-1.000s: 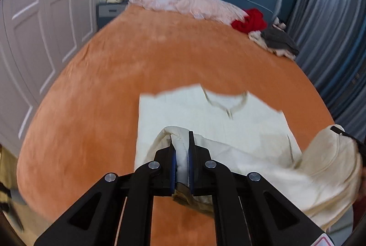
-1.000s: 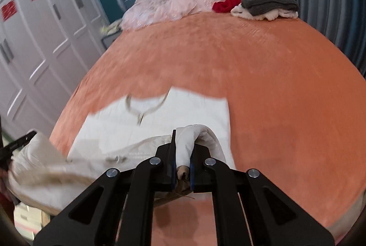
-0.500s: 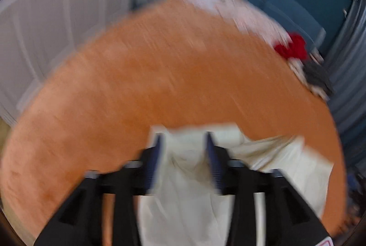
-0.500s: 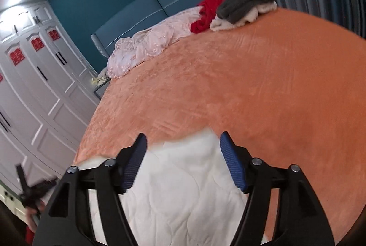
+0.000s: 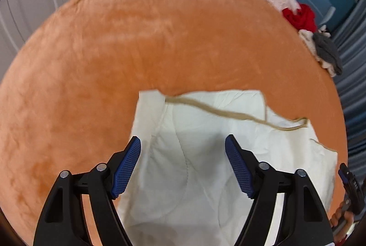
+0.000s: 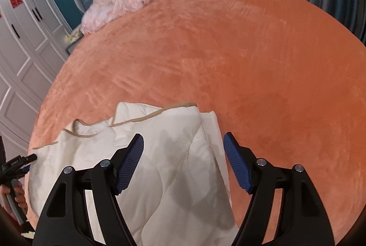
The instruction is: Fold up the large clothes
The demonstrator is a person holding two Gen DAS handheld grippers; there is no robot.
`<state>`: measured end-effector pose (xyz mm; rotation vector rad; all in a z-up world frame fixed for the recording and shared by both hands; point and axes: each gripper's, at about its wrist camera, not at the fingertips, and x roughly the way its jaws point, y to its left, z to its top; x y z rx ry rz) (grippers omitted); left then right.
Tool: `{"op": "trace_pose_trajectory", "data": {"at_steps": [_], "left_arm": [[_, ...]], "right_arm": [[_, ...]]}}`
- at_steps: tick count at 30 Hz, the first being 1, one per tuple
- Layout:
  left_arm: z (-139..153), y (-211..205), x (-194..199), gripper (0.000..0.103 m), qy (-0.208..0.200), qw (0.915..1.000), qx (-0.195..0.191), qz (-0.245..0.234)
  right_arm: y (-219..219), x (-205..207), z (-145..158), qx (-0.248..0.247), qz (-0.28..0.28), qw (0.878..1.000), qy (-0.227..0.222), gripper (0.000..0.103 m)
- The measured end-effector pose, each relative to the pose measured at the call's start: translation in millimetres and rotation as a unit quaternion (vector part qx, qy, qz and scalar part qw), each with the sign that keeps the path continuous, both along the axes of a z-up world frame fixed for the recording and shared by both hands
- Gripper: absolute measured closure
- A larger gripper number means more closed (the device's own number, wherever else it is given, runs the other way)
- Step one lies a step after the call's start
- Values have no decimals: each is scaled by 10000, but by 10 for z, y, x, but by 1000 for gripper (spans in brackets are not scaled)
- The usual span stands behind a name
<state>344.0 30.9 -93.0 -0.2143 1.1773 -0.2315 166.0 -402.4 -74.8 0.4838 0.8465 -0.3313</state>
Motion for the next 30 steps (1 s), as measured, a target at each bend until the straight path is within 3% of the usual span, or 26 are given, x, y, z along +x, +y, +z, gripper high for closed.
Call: {"op": "trace_pose_trajectory", "data": {"at_steps": [2,3,4,6,10,13,20,30], "left_arm": [[-54,-28,6,46,54,9999,-85,133],[-32,-35,-5,59,-13,9998,-92,185],[-6,-42,-14,77,-73,9997,-111,180],[103,-31,-18,92,-244,9995,-130,160],[437,16,-7,95,-797,9966,-166,147],[500,-32,66,95,-982,9950,22,176],[-104,-279,228,95,-681,9937,875,136],[-478,-476,115,91,-1200,9796,1611,-90]], "right_arm": [[13,86,-77,21,67,9999,77,33],[19,118,-94,32,116,9999,111,45],[37,162,-116,54,206,9996,166,66],[93,239,-118,-42,401,9988,263,95],[89,119,283,-277,204,9983,-476,97],[21,123,361,-388,-26,9975,-598,98],[2,370,-260,-333,-75,9991,255,97],[34,418,-712,-399,-179,9986,309,93]]}}
